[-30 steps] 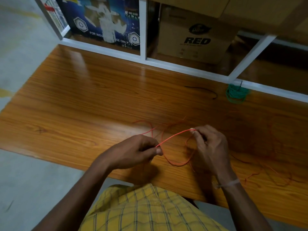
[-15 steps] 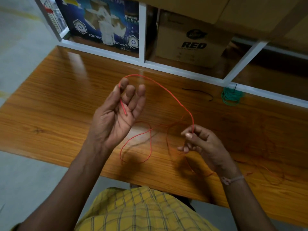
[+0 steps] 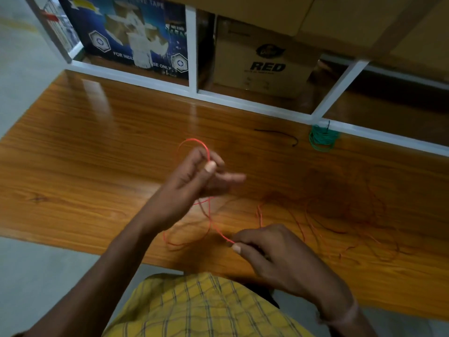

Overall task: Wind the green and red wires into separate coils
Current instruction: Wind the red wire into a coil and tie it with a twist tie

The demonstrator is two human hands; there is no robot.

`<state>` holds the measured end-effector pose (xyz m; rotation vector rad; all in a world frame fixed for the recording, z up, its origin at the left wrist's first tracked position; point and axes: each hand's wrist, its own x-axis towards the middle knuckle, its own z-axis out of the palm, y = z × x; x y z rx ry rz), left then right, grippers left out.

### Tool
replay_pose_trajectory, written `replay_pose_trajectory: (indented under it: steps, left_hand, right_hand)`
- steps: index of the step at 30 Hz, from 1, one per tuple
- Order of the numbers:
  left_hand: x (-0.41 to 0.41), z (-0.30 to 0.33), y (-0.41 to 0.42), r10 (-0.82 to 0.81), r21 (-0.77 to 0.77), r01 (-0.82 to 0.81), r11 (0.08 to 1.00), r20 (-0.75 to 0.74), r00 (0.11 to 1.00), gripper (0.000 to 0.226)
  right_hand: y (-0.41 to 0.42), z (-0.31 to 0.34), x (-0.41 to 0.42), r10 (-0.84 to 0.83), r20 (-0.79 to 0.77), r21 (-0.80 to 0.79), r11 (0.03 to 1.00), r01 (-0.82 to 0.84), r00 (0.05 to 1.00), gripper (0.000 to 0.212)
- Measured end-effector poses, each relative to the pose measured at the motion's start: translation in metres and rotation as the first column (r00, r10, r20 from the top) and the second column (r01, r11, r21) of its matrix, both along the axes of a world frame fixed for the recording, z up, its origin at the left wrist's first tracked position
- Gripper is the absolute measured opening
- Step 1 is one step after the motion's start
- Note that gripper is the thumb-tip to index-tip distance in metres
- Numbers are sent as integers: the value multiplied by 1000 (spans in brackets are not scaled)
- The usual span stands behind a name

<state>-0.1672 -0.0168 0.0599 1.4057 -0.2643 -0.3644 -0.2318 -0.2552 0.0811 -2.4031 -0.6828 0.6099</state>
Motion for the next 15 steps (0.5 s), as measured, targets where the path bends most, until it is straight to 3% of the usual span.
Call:
replay_pose_trajectory:
  steps: [3,5,8,11,15]
  left_hand:
    - [-7,-5,-10,-121,195,123,973,-22,992,25]
    - [-8,-6,-13,-157,216,174,961,-90,983,28]
    - [-6,-1,-12,-324,196,356,914,-176,929,33]
    - [-8,4,-12,-513,51,534,844,-215,831,37]
    - [-16,4,-17,-593,-355,487,798,-320,739,44]
  right_hand:
    - [-3,17,8,-89,-31,107,990,92,996,9]
    - [-10,24,14,-146,-84,168,973,158,986,6]
    - [-23,32,25,-206,-284,352,886,302,936,10]
    - [-36,40,42,-267,-438,489,731,477,859,20]
    - [-47,41,62,-285,-452,577,630,521,845,20]
